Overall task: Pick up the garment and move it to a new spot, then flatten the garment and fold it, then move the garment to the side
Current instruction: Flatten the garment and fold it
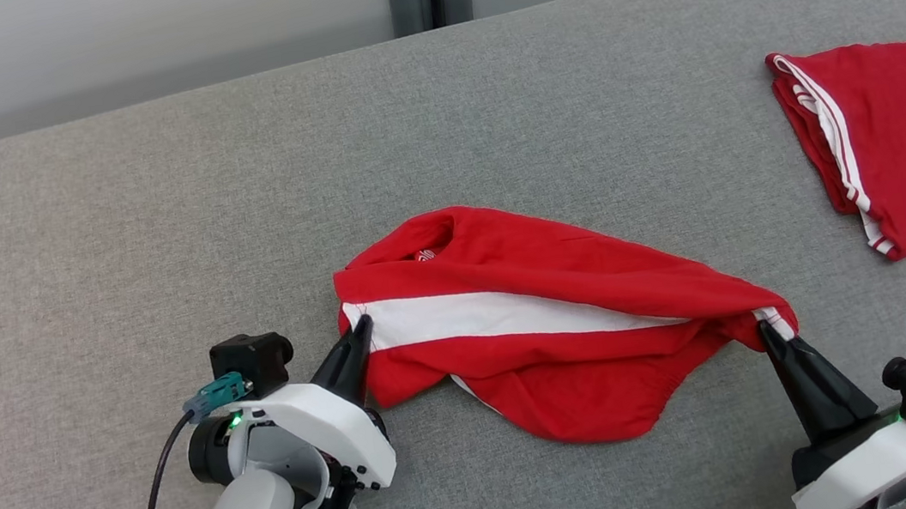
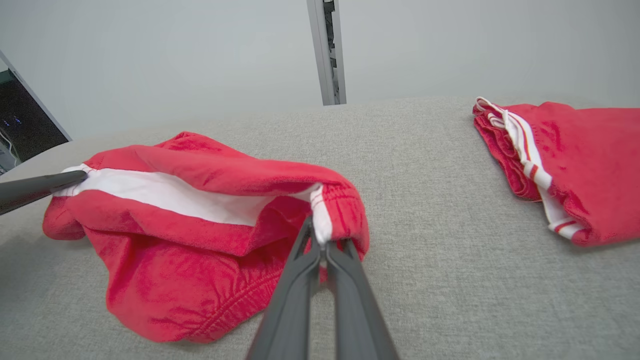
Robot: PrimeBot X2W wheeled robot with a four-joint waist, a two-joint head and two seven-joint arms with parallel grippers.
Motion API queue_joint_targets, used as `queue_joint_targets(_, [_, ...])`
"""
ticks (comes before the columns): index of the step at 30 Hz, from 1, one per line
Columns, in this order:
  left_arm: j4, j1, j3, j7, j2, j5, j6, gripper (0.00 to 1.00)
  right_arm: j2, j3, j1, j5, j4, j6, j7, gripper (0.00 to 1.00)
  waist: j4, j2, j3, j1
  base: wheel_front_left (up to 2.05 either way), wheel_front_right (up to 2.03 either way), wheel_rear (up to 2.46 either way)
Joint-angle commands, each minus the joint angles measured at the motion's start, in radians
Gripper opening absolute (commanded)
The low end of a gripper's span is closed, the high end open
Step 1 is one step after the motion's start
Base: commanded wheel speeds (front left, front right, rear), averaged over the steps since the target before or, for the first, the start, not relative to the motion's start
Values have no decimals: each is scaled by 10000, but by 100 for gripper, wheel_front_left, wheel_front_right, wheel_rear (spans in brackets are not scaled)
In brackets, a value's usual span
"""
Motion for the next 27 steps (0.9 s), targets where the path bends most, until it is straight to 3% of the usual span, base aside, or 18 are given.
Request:
queue_joint_targets(1, [-86,-172,66,-128,60,-49,-10,0,-88,-79,-121,-102,-76,1,-47,0,20,-1,-16,0,0,0,0])
queue_joint_targets(8, [-1116,99,369,-900,330,-194,-173,0,-515,-144,-399,74,-786,1,-47,0,138,-1,-224,0,0,0,0])
queue_joint_targets(13, [-2894,745,770,-1411,620,-436,-103,0,-1409,-15,-596,661,-1815,1,18,0,303,-1,-613,0,0,0,0])
queue_joint_targets(18, [-4853,1372,1028,-1504,831,-539,150,0,-2136,-405,-633,1062,-3161,0,361,0,444,-1,-995,0,0,0,0])
queue_joint_targets(27, [-8526,1095,1290,-640,1419,-268,783,0,-2563,-1098,-881,1268,-5632,1,1575,0,638,-1,-1306,0,0,0,0])
